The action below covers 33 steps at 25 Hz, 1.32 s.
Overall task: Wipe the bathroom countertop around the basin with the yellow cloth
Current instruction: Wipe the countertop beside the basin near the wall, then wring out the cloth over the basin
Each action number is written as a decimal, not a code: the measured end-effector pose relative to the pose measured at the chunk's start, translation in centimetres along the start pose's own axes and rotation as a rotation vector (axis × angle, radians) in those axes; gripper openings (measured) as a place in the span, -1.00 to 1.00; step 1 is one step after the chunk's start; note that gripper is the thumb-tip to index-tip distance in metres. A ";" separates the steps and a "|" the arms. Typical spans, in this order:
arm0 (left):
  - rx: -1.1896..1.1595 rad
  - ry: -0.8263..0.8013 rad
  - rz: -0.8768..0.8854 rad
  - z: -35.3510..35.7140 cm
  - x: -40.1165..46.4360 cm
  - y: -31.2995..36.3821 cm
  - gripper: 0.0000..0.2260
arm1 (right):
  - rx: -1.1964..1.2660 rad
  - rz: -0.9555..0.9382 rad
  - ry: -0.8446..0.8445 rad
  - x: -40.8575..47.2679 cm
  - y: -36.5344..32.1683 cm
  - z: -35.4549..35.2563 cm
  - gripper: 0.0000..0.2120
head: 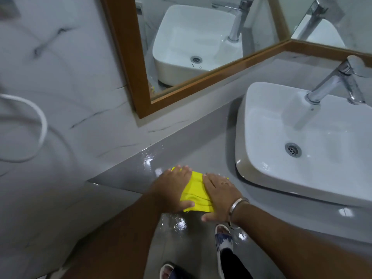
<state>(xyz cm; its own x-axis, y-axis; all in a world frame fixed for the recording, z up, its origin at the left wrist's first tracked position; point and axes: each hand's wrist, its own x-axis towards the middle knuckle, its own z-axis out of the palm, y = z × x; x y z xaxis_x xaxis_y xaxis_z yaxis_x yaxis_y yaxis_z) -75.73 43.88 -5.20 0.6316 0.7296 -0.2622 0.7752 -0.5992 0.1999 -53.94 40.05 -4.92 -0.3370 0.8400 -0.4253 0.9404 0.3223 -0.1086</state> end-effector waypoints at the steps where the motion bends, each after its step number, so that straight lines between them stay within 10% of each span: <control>1: 0.038 -0.060 -0.001 0.6 0.2 1.0 -0.01 | -0.013 0.020 -0.015 -0.4 -0.1 0.4 0.18; 5: 0.160 -0.006 -0.043 1.9 0.8 2.1 -0.07 | -0.124 0.125 0.119 1.0 -1.5 1.4 -0.21; 10: 0.285 0.125 0.199 0.0 0.8 3.3 -0.63 | -0.168 0.130 0.145 -0.5 -2.5 -0.7 -0.79; 25: 0.175 0.267 0.161 -21.7 12.9 21.2 -0.79 | 0.291 0.339 0.170 -13.3 15.8 -20.6 -0.87; 33: 0.202 -0.050 0.038 -22.6 26.0 30.2 -0.82 | 0.121 0.370 0.044 -12.9 30.6 -20.9 -0.79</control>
<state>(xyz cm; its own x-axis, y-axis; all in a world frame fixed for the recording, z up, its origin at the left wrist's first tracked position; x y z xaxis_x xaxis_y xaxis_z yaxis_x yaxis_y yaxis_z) -35.64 52.13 15.38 0.6547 0.6913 -0.3057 0.7299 -0.6834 0.0179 -21.75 48.21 15.97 0.0264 0.9084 -0.4173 0.9965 -0.0572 -0.0615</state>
